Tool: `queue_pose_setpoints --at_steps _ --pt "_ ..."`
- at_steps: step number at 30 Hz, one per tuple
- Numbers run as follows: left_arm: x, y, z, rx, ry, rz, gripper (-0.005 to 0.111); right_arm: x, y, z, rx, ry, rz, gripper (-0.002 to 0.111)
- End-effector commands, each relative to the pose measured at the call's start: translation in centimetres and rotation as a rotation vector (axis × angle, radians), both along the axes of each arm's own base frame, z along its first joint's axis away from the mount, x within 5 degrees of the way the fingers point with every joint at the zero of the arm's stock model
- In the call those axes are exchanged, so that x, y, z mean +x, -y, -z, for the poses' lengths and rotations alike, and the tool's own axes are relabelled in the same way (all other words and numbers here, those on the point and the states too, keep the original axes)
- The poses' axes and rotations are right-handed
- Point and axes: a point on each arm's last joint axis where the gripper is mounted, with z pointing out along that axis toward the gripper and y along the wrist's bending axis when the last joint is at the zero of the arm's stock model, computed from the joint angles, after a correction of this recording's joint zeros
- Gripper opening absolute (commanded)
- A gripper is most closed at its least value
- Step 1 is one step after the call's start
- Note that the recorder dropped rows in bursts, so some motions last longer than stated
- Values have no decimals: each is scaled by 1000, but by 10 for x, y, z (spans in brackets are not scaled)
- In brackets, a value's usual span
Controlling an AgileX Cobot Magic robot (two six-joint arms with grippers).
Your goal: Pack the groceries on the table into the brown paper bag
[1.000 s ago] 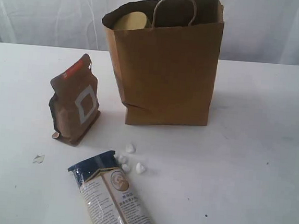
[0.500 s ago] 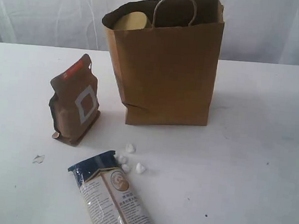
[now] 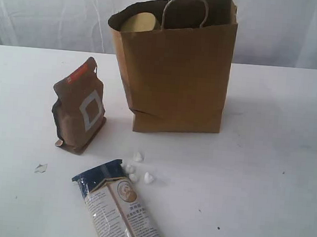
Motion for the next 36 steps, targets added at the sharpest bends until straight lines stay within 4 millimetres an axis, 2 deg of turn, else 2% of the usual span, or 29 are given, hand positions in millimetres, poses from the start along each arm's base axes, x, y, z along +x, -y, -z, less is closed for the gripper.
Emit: queue_pose_setpoints --at_steps 1,2,4,5,7,9,12,16,17,19,20,22,26,29,33,35,36 --pt "0 0 1 -2 -1 5 0 1 -5 59 125 -184 -81 0" --pt "1 1 -1 -77 25 -9 0 6 -4 78 141 -232 -80 0" --pt "4 4 -12 -385 131 -62 0 19 -2 112 177 -343 -69 0" --pt "5 4 -20 -515 207 -88 0 27 1 136 197 -421 -57 0" --pt "6 1 -27 -551 285 -98 0 33 3 161 179 -493 -33 0" --pt "6 0 -31 -552 332 -100 0 35 4 173 185 -536 -26 0" --pt "5 -5 -45 -557 505 -105 0 34 2 190 322 -596 -44 0" --pt "-2 -12 -68 -503 779 -114 0 34 2 195 338 -605 -39 0" --pt "-3 -12 -69 -493 800 -117 0 34 2 195 346 -603 -39 0" --pt "-8 -14 -87 -490 853 -119 0 34 2 195 346 -603 -39 0" --pt "-13 -15 -105 -438 904 -124 0 34 2 195 346 -603 -39 0" --pt "-16 -16 -125 -361 936 -143 0 34 2 195 346 -603 -39 0" --pt "-8 -17 -161 -278 958 -160 0 34 2 195 346 -603 -39 0" --pt "10 -17 -183 -268 919 -165 0 34 2 195 346 -603 -39 0" --pt "52 -15 -207 -129 805 -161 0 34 2 195 346 -603 -39 0" --pt "78 -9 -213 -39 668 -104 0 34 2 195 346 -603 -39 0" --pt "97 -4 -213 10 505 -44 0 34 2 195 346 -603 -39 0"
